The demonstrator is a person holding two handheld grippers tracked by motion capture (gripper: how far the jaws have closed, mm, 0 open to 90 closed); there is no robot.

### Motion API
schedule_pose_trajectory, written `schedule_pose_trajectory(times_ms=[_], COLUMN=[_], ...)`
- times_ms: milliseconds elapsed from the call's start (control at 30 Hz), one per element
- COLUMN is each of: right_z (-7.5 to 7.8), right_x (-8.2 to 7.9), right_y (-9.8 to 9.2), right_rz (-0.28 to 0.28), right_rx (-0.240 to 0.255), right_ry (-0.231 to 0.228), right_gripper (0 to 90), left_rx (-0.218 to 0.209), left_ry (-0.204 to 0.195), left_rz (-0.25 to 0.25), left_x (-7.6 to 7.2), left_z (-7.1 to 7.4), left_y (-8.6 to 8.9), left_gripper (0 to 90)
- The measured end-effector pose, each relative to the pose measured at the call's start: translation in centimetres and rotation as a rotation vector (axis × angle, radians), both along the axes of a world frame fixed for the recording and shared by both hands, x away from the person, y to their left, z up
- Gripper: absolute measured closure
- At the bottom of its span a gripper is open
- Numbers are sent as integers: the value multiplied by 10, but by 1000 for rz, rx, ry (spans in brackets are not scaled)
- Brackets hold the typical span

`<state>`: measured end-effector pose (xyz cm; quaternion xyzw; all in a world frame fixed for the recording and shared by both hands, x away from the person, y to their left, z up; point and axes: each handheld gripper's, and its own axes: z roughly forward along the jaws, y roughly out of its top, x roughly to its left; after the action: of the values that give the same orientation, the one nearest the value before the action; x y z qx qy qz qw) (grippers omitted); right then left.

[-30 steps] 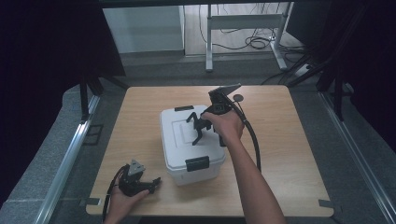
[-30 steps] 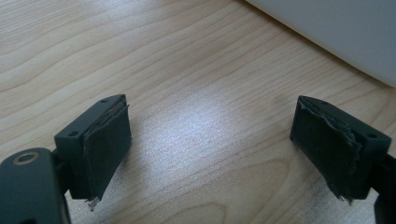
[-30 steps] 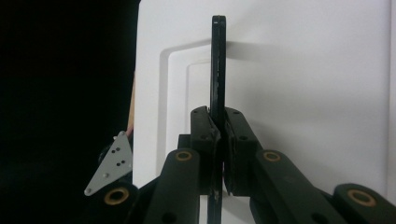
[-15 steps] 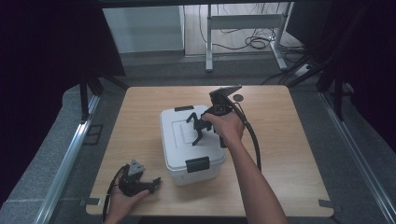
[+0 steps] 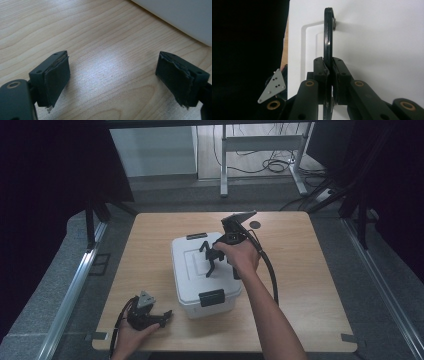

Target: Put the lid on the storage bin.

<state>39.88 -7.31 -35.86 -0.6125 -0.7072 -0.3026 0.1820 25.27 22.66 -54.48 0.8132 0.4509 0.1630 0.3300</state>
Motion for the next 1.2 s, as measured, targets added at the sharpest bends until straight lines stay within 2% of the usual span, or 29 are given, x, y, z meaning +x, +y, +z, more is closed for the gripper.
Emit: schedule_pose_trajectory(times_ms=[267,500,633,667,700,833,867,900,933,1200], right_z=[-7,-10,-2,-2,2,8,8,9,10,7], right_x=[-2,-1,-3,-3,-3,-5,-5,-6,-7,-14], right_y=[2,0,-7,-7,-11,-24,-24,-28,-37,-74], right_rz=[4,4,15,15,25,39,39,44,50,39], right_rx=[0,30,67,67,69,63,63,62,60,73], right_ry=[1,5,-46,-46,-76,-141,-141,-156,-196,-291], right_gripper=[826,798,715,715,693,652,652,643,618,546], left_rx=[-2,2,-1,-1,-1,1,1,1,1,2], left_ry=[1,-1,1,2,2,1,1,1,1,1], left_rz=[1,0,0,1,1,-1,-1,-1,-1,-1], left_x=[0,0,0,0,0,0,0,0,0,0], left_z=[0,0,0,0,0,0,0,0,0,0], left_y=[0,0,0,0,0,0,0,0,0,0], left_gripper=[119,119,119,119,120,119,119,119,119,119])
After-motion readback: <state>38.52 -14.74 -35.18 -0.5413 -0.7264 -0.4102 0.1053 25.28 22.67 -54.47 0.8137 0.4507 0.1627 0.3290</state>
